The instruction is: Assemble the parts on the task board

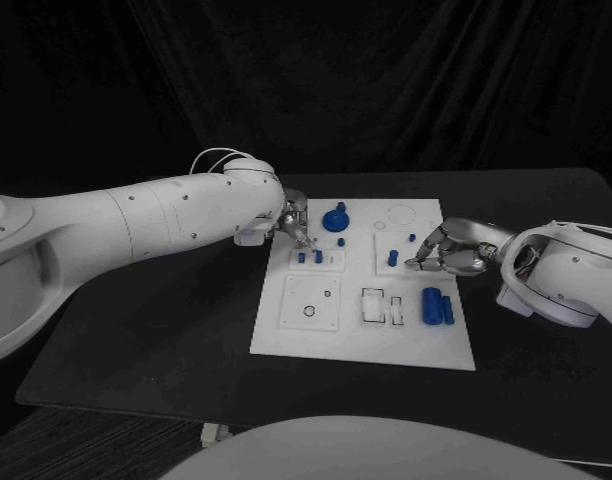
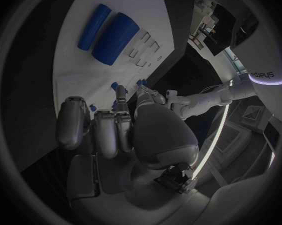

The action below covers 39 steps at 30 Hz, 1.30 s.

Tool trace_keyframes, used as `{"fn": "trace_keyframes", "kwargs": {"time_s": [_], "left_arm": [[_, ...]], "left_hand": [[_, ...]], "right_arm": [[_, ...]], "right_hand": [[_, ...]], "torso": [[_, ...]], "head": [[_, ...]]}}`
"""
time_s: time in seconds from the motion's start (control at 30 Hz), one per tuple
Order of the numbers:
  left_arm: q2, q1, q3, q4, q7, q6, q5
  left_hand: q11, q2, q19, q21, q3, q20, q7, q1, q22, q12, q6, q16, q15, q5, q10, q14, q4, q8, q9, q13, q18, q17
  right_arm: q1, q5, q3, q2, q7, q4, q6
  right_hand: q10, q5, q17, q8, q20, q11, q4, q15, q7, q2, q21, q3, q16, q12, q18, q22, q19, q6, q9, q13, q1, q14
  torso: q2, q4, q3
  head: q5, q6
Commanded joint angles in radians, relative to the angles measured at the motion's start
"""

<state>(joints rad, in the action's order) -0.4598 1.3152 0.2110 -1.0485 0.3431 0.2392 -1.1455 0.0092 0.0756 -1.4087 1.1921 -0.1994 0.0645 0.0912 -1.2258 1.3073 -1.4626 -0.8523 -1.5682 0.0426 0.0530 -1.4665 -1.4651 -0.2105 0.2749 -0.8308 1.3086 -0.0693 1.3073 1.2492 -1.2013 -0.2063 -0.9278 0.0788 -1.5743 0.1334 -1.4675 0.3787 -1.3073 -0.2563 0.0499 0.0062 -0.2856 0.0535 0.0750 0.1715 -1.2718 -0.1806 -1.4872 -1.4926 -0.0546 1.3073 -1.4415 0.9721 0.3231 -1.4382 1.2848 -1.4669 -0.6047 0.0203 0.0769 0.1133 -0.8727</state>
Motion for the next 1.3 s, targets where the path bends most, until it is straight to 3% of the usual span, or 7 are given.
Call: {"fn": "trace_keyframes", "kwargs": {"time_s": [0.03,0.4,0.47,0.53,0.67,1.1,1.3], "left_arm": [[-0.005,0.000,-0.001,-0.003,-0.086,-0.082,0.004],[-0.060,0.013,-0.001,-0.067,-0.129,-0.122,0.004],[-0.075,0.017,-0.001,-0.088,-0.131,-0.128,0.004],[-0.093,0.020,-0.001,-0.112,-0.130,-0.134,0.004],[-0.125,0.024,-0.001,-0.154,-0.120,-0.140,0.004],[-0.200,0.026,0.000,-0.225,-0.171,-0.263,0.004],[-0.229,0.026,0.000,-0.252,-0.159,-0.255,0.005]], "left_hand": [[0.008,-0.002,0.000,-0.002,0.015,0.007,0.003,0.015,0.163,0.002,-0.003,-0.003,-0.005,-0.004,-0.025,-0.106,-0.010,0.006,0.002,0.189,-0.006,0.263],[0.001,-0.028,-0.002,0.005,0.047,0.006,-0.008,0.013,0.165,-0.009,-0.038,-0.003,-0.002,0.005,-0.033,-0.106,-0.049,0.027,0.006,0.196,-0.006,0.263],[-0.005,-0.043,-0.004,0.009,0.047,0.002,-0.016,-0.006,0.166,-0.016,-0.060,-0.003,0.004,0.057,-0.037,-0.106,-0.060,0.029,0.016,0.199,-0.006,0.263],[-0.011,-0.052,-0.007,0.016,0.046,-0.004,-0.022,-0.023,0.167,-0.021,-0.075,-0.003,0.008,0.151,-0.041,-0.106,-0.070,0.028,0.028,0.203,-0.005,0.263],[-0.021,-0.050,-0.009,0.023,0.032,-0.011,-0.034,-0.061,0.168,-0.024,-0.101,-0.003,0.017,0.288,-0.043,-0.106,-0.068,0.033,0.039,0.205,-0.003,0.263],[-0.039,-0.037,-0.037,0.081,0.018,-0.025,-0.054,-0.099,0.183,-0.072,-0.132,-0.003,0.033,0.297,-0.079,-0.106,-0.056,0.069,0.023,0.236,0.007,0.263],[-0.042,-0.031,-0.040,0.088,0.017,-0.028,-0.057,-0.105,0.184,-0.077,-0.140,-0.003,0.035,0.287,-0.083,-0.106,-0.058,0.072,0.024,0.240,0.009,0.263]], "right_arm": [[-0.003,-0.001,0.001,-0.003,0.008,-0.001,-0.008],[-0.003,-0.001,0.001,-0.006,0.008,0.000,-0.009],[-0.003,-0.001,0.001,-0.007,0.008,-0.001,-0.009],[-0.003,-0.001,0.001,-0.008,0.008,0.000,-0.009],[-0.003,-0.001,0.001,-0.010,0.008,-0.001,-0.008],[-0.003,-0.001,0.001,-0.016,0.004,-0.005,0.001],[-0.003,-0.001,0.001,-0.021,0.002,-0.007,0.005]], "right_hand": [[-0.010,0.004,-0.083,0.004,0.000,-0.005,0.003,0.008,0.003,0.013,0.004,-0.002,0.007,0.003,-0.016,0.169,0.010,0.006,-0.002,0.044,0.021,-0.054],[-0.010,0.010,-0.083,0.004,0.000,-0.006,0.007,0.008,0.003,0.012,0.005,0.000,0.007,0.004,-0.016,0.169,0.010,0.005,-0.002,0.044,0.029,-0.054],[-0.010,0.010,-0.083,0.004,0.000,-0.006,0.007,0.008,0.003,0.012,0.005,0.000,0.007,0.004,-0.016,0.169,0.010,0.005,-0.002,0.044,0.029,-0.054],[-0.010,0.010,-0.083,0.004,0.000,-0.006,0.007,0.008,0.003,0.012,0.005,0.000,0.007,0.004,-0.016,0.169,0.010,0.005,-0.002,0.044,0.029,-0.054],[-0.010,0.011,-0.082,0.004,0.000,-0.006,0.008,0.008,0.003,0.011,0.005,0.001,0.007,0.004,-0.016,0.169,0.010,0.005,-0.002,0.044,0.031,-0.054],[-0.010,0.012,-0.082,0.004,0.000,-0.006,0.008,0.008,0.003,0.011,0.005,0.000,0.007,0.004,-0.016,0.169,0.010,0.006,-0.002,0.044,0.032,-0.054],[-0.010,0.012,-0.083,0.004,0.000,-0.006,0.008,0.008,0.003,0.010,0.004,0.000,0.007,0.003,-0.016,0.169,0.010,0.006,-0.002,0.043,0.032,-0.054]], "torso": [[0.000,-0.0002,0.0001],[0.000,-0.0006,0.0008],[0.000,-0.0006,0.0008],[0.000,-0.0006,0.0008],[0.000,-0.0003,0.0009],[0.000,-0.0005,0.0008],[0.000,-0.0006,0.0008]], "head": [[-0.003,0.000],[-0.006,0.000],[-0.006,0.000],[-0.007,0.000],[-0.005,0.000],[-0.009,0.000],[-0.010,0.000]]}}
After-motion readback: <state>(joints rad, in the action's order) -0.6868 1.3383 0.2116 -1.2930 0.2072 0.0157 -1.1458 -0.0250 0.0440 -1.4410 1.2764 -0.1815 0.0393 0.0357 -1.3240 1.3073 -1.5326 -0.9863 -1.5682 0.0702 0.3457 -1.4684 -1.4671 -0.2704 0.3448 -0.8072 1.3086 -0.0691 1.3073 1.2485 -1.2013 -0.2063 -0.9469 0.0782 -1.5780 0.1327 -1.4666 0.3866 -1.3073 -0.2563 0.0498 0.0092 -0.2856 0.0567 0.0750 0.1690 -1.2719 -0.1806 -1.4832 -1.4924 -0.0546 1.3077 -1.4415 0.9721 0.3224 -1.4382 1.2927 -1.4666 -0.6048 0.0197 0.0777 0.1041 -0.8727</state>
